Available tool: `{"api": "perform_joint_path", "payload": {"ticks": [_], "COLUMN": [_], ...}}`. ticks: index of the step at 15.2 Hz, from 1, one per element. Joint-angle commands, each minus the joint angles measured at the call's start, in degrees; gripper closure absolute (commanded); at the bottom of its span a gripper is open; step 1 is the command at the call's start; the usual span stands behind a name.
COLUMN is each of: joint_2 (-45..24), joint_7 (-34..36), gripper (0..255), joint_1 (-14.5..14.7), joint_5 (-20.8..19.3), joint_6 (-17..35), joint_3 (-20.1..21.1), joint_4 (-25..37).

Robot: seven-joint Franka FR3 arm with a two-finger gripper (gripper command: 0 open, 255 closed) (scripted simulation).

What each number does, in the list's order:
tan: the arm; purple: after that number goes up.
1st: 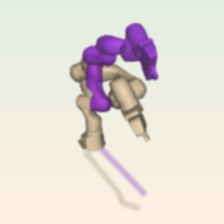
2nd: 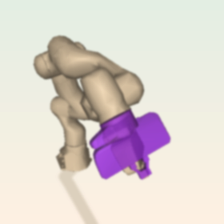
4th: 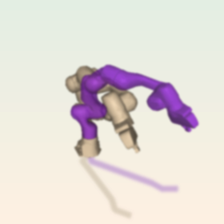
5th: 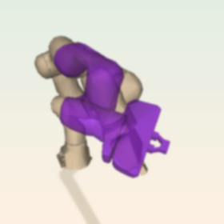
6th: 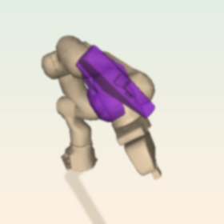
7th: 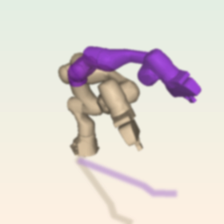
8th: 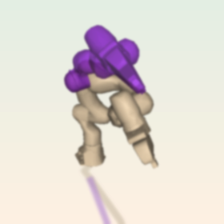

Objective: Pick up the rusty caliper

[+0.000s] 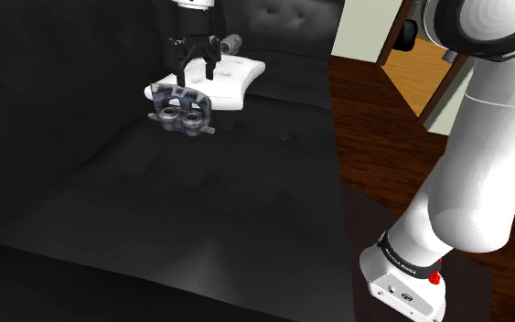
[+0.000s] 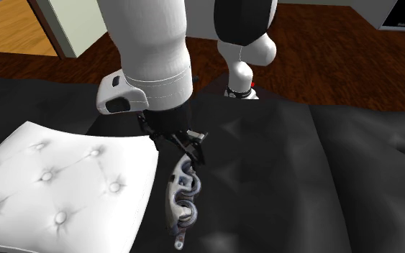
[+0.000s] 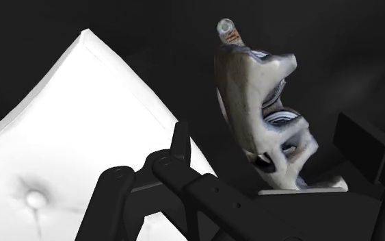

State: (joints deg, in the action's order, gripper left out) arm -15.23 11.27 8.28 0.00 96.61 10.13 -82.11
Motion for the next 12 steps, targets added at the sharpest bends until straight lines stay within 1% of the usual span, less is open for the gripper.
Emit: {"api": "perform_joint_path", "payload": {"ticks": [1,2,3,10,12], "joint_2": [-5.6,-8.5,-10.1,-9.1,-9.1], "joint_7": [0.3,0.4,0.4,0.3,0.3], "gripper": [0,0,0,0,0], "joint_1": [1.3,2.0,2.5,2.1,2.1], "joint_5": [-1.4,-2.1,-2.5,-2.3,-2.3], "joint_6": [-2.1,-3.4,-4.1,1.9,2.3], "joint_3": [0.4,0.6,0.6,0.5,0.5], "joint_4": [7.7,11.9,14.3,7.3,6.8]}}
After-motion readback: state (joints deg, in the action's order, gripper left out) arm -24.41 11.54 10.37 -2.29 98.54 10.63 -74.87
